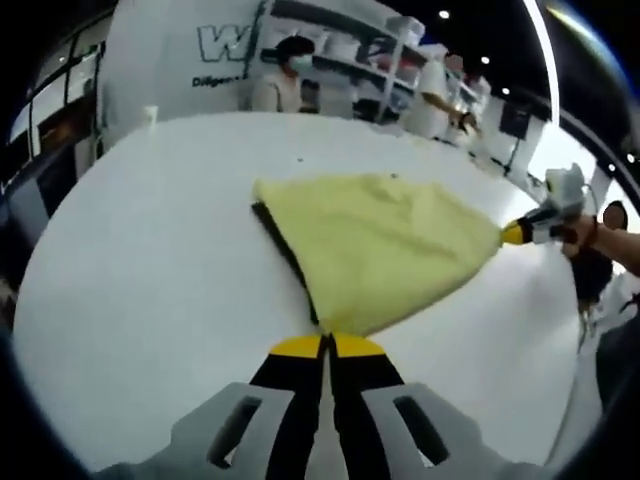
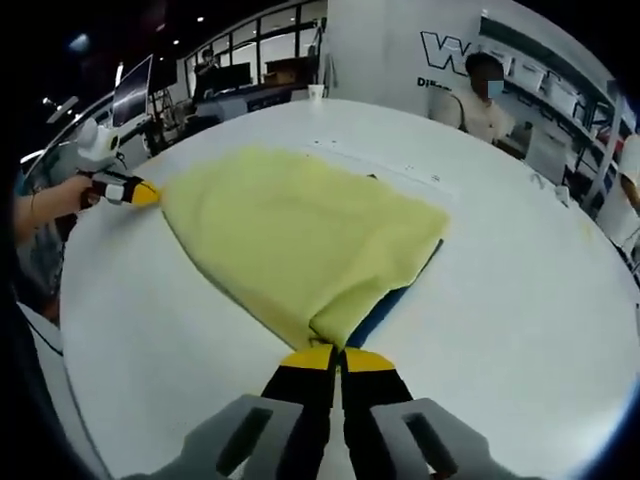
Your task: Fold the garment on the visible template until the final outline fits inside the template.
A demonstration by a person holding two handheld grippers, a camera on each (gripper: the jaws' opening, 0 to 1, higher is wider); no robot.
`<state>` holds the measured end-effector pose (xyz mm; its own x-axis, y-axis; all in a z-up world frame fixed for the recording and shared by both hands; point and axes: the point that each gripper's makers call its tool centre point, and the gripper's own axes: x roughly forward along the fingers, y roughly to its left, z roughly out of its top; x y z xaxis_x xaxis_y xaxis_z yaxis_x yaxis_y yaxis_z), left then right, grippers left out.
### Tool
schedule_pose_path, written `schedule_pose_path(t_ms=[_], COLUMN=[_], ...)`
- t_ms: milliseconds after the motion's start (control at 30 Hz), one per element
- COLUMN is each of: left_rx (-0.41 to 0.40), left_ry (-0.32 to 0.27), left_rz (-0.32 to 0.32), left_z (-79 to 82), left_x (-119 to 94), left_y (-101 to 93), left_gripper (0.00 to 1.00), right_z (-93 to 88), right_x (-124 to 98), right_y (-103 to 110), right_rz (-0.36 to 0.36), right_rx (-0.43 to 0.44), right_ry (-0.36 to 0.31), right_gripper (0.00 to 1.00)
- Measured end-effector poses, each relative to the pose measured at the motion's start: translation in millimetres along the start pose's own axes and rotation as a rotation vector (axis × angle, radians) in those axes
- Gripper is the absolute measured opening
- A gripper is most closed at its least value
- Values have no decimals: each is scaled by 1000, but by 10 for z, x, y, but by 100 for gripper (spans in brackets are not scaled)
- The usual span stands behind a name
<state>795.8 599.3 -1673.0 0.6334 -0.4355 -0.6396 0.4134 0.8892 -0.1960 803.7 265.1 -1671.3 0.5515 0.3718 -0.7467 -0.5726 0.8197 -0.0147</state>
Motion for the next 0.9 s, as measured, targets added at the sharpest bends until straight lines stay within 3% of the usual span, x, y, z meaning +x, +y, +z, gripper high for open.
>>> schedule_pose_path(t_ms=[133, 367, 500, 633, 733, 833, 900], left_rx=[0, -8, -11, -11, -2, 27, 32], left_ry=[-1, -4, -2, 6, 10, 16, 17], left_rz=[5, 14, 14, 9, 8, 16, 20], left_z=[1, 6, 7, -2, -5, -20, -12], left_x=[-6, -14, -14, -23, -34, -51, -71], left_y=[35, 64, 51, 40, 40, 31, 63], left_gripper=[0, 0, 0, 0, 0, 0, 1], right_z=[-11, -65, -81, -188, -194, -250, -213], right_x=[-68, -173, -137, -96, -118, -129, -160], right_y=[0, -175, -200, -137, -96, -140, -108], right_rz=[11, -35, -40, -14, 9, 10, 34], right_rx=[20, 24, 16, -30, -12, 9, 74], right_ry=[-1, 3, -6, 63, 64, 74, 45], right_gripper=[0, 0, 0, 0, 0, 14, 25])
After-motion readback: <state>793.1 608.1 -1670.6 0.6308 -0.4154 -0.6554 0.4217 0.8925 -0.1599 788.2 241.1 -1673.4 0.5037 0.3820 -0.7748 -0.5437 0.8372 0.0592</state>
